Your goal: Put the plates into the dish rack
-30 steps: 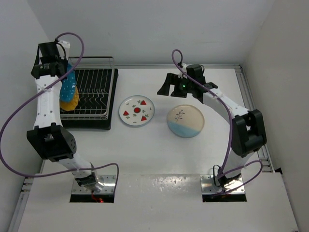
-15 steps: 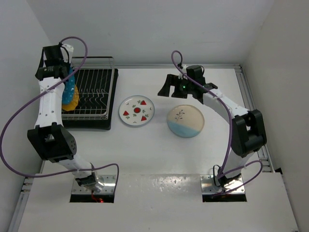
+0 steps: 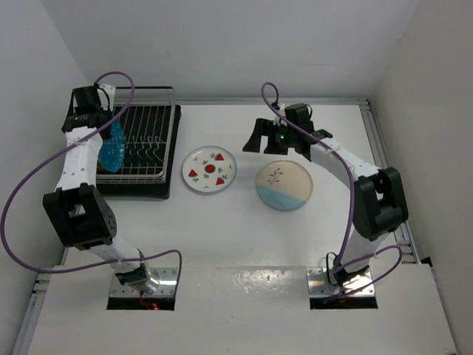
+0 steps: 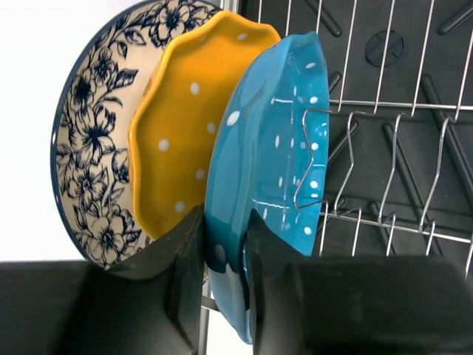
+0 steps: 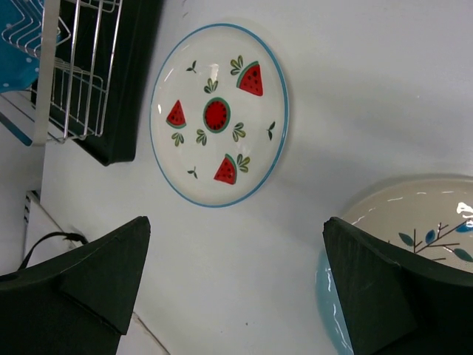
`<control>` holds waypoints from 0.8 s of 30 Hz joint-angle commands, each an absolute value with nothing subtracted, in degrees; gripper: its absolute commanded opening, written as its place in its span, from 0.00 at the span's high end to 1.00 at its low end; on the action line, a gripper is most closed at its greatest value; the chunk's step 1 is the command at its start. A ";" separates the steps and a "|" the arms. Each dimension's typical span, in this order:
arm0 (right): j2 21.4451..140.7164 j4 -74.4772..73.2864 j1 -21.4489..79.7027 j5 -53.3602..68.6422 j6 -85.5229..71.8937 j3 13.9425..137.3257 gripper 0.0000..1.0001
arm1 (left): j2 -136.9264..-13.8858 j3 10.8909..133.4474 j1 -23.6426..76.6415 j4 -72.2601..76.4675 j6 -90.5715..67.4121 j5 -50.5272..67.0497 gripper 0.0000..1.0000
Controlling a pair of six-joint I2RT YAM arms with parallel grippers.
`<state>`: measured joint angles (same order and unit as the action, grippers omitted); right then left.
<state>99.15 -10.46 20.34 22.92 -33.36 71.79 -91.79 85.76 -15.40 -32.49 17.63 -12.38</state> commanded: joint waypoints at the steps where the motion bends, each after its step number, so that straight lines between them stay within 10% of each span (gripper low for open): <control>1: 97.03 -10.28 19.69 21.71 -32.78 71.63 0.01 | -87.98 86.22 -16.17 -28.48 17.23 -13.27 0.69; 9: 95.10 -14.31 18.11 13.82 -33.13 69.61 0.01 | -89.03 94.91 -16.70 -31.98 14.86 -7.75 0.37; 24: 84.65 -25.31 7.56 -11.34 -37.35 57.84 0.01 | -98.52 106.10 12.19 -45.00 14.76 20.57 0.33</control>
